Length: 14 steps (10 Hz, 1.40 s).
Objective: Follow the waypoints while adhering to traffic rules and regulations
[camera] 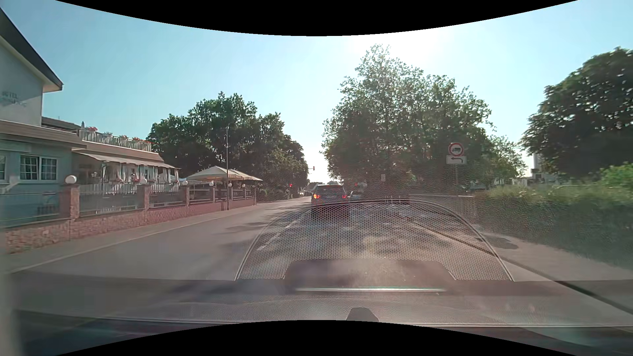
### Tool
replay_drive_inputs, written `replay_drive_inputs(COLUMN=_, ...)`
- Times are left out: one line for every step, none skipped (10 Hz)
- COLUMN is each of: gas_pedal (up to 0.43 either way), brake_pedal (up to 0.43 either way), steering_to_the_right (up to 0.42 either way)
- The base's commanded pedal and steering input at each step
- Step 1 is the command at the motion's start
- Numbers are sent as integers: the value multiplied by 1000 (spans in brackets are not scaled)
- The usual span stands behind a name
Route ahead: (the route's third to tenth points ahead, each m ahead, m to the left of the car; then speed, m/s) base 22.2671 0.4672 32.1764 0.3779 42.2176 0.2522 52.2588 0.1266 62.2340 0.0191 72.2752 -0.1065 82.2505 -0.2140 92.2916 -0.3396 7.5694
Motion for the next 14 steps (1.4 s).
replay_drive_inputs(gas_pedal=0, brake_pedal=189, steering_to_the_right=-6)
replay_drive_inputs(gas_pedal=0, brake_pedal=189, steering_to_the_right=-6)
replay_drive_inputs(gas_pedal=0, brake_pedal=189, steering_to_the_right=-7)
replay_drive_inputs(gas_pedal=0, brake_pedal=195, steering_to_the_right=-7)
replay_drive_inputs(gas_pedal=0, brake_pedal=195, steering_to_the_right=-6)
replay_drive_inputs(gas_pedal=0, brake_pedal=201, steering_to_the_right=-6)
replay_drive_inputs(gas_pedal=0, brake_pedal=207, steering_to_the_right=-7)
replay_drive_inputs(gas_pedal=0, brake_pedal=207, steering_to_the_right=-7)
replay_drive_inputs(gas_pedal=0, brake_pedal=213, steering_to_the_right=-7)
replay_drive_inputs(gas_pedal=0, brake_pedal=213, steering_to_the_right=-7)
replay_drive_inputs(gas_pedal=0, brake_pedal=220, steering_to_the_right=-6)
replay_drive_inputs(gas_pedal=0, brake_pedal=220, steering_to_the_right=-6)
replay_drive_inputs(gas_pedal=0, brake_pedal=220, steering_to_the_right=-7)
replay_drive_inputs(gas_pedal=0, brake_pedal=226, steering_to_the_right=-7)
